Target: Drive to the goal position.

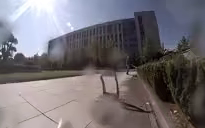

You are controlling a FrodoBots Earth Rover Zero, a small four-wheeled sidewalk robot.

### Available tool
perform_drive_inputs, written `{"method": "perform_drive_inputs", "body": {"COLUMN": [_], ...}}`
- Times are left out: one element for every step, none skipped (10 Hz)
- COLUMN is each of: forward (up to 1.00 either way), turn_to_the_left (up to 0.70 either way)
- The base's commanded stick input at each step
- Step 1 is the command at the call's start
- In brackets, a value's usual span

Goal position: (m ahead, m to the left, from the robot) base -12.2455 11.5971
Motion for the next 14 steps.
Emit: {"method": "perform_drive_inputs", "body": {"forward": [0.05, 0.05, 0.05, 0.06, 0.05, 0.05, 0.05, 0.05, 0.05, 0.05, 0.05, 0.05, 0.05, 0.05], "turn_to_the_left": [0.0, 0.0, 0.0, 0.0, 0.0, 0.0, 0.0, 0.0, 0.0, 0.0, 0.0, 0.0, 0.0, 0.0]}}
